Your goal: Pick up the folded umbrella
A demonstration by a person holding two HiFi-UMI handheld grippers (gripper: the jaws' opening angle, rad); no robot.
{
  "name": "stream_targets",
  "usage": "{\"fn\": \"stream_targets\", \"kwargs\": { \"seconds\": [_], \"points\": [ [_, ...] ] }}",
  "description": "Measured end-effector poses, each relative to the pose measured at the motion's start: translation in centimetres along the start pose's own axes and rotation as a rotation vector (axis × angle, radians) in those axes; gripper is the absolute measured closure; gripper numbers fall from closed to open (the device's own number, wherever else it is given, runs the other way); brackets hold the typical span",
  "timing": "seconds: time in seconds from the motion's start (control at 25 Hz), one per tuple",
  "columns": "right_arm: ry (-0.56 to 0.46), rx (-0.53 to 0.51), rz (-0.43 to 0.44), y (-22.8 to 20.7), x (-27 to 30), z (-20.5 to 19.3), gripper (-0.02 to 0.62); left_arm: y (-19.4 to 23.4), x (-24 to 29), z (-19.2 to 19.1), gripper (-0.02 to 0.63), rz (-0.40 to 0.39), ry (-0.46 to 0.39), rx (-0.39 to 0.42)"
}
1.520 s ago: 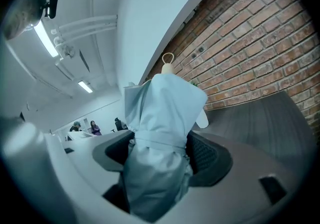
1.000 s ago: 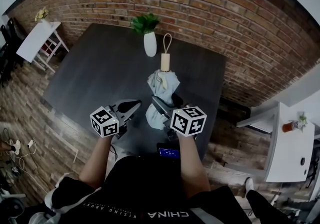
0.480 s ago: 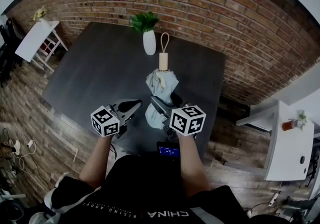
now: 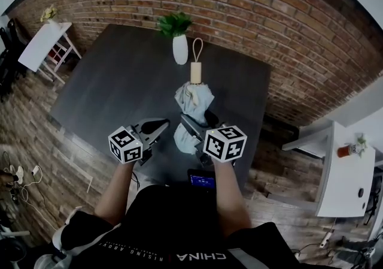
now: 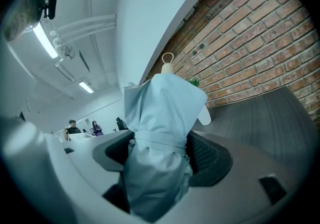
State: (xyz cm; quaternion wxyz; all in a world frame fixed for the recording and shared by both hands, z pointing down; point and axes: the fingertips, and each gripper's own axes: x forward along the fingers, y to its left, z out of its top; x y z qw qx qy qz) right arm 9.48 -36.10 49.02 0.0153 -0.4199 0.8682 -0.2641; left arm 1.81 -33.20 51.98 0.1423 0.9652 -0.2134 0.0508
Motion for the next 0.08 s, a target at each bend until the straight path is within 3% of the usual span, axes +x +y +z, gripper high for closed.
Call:
{"fn": "stream_targets", "kwargs": {
  "seconds": [0.08],
  "points": [
    [0.003, -0.003, 0.001, 0.11, 0.17, -0.03, 0.258, 0.12, -0.14, 0.01, 0.604, 0.002, 0.000, 0.000]
  ]
}}
